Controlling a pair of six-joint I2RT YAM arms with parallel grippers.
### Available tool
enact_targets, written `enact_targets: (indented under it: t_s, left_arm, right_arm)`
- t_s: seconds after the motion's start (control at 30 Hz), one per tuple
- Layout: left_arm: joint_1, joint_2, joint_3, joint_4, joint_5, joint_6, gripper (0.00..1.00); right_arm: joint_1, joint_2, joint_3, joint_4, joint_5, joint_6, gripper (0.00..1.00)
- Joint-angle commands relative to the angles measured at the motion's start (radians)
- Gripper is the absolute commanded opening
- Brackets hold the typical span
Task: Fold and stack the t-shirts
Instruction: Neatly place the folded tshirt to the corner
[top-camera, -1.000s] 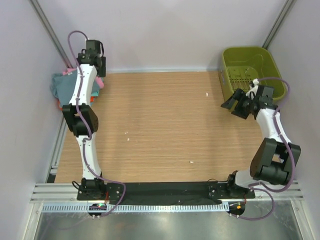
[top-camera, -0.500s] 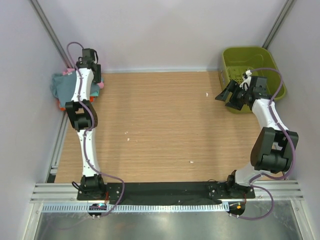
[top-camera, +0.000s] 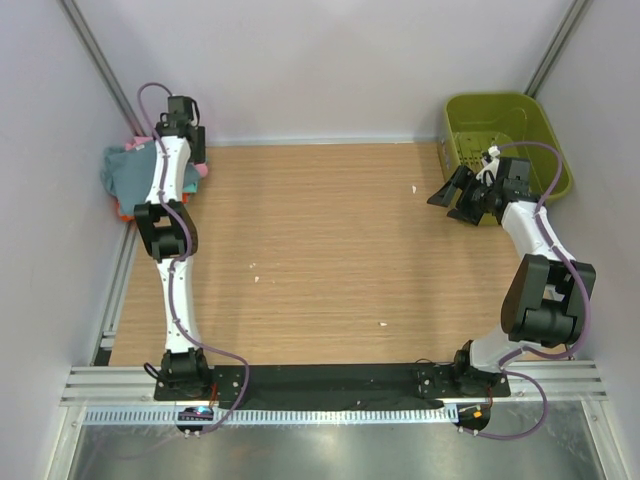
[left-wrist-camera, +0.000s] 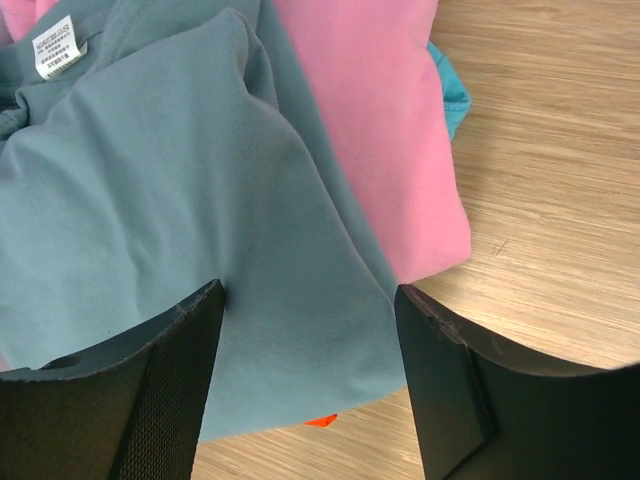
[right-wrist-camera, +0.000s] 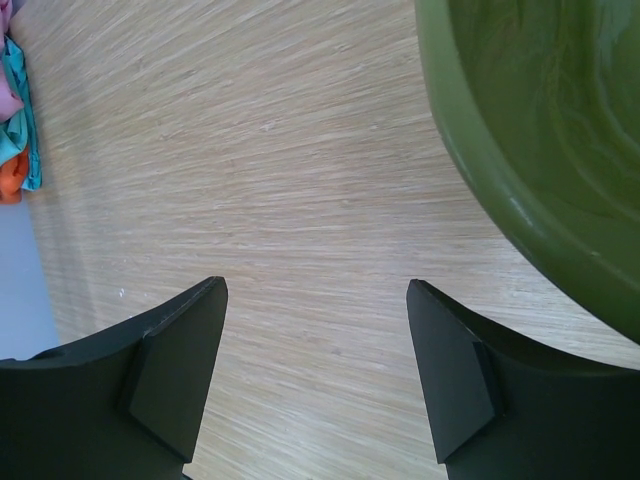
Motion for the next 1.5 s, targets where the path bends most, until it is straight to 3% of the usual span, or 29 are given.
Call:
enact_targets:
  t_s: [0.0, 0.2, 0.3, 0.37, 0.43, 0.47, 0.53, 1.03, 1.23, 1.3, 1.47]
  left_arm:
    - [-0.005, -0.032, 0.002, 0.003, -0.001, -0.007, 0.7]
    - [-0.005, -0.038, -0.038, -0.005, -0.049, 0.0, 0.59]
    - [-0.005, -0.041, -0.056, -0.016, -0.055, 0.007, 0.5]
    - [-0.005, -0.044, -0.069, -0.022, -0.058, 0.013, 0.36]
    - [-0.005, -0.055, -0.078, -0.023, -0.055, 0.017, 0.12]
    - [-0.004, -0.059, -0.084, -0.026, -0.052, 0.017, 0.05]
    - [-0.007, -0.081, -0.104, -0.036, -0.03, 0.023, 0.0]
    - [-0.028, -0.3, -0.403, -0.052, 0.071, 0.117, 0.0]
    - [-0.03, -0.283, -0.395, -0.016, -0.033, 0.097, 0.02]
    - [-0.027, -0.25, -0.342, -0.01, -0.087, 0.08, 0.09]
    - [-0.008, -0.191, -0.228, 0.016, -0.137, 0.007, 0.08]
  right_arm:
    - [-0.001, -0.003, 0.012, 0.047, -0.003, 0.011, 0.79]
    - [-0.001, 0.002, 0.014, 0.049, 0.006, 0.008, 0.79]
    - [-0.001, -0.001, 0.01, 0.05, 0.011, 0.006, 0.79]
    - [-0.001, -0.006, 0.009, 0.05, 0.011, 0.006, 0.79]
    - [-0.001, -0.009, 0.006, 0.052, 0.014, 0.006, 0.79]
    - [-0.001, -0.012, 0.004, 0.053, 0.015, 0.006, 0.79]
    - [-0.002, -0.018, -0.006, 0.055, 0.02, 0.006, 0.79]
    - [-0.007, -0.066, -0.071, 0.082, 0.024, 0.025, 0.79]
    - [-0.009, -0.064, -0.077, 0.092, 0.024, 0.037, 0.79]
    - [-0.009, -0.064, -0.08, 0.093, 0.023, 0.038, 0.79]
    - [-0.015, -0.085, -0.104, 0.09, 0.029, 0.035, 0.79]
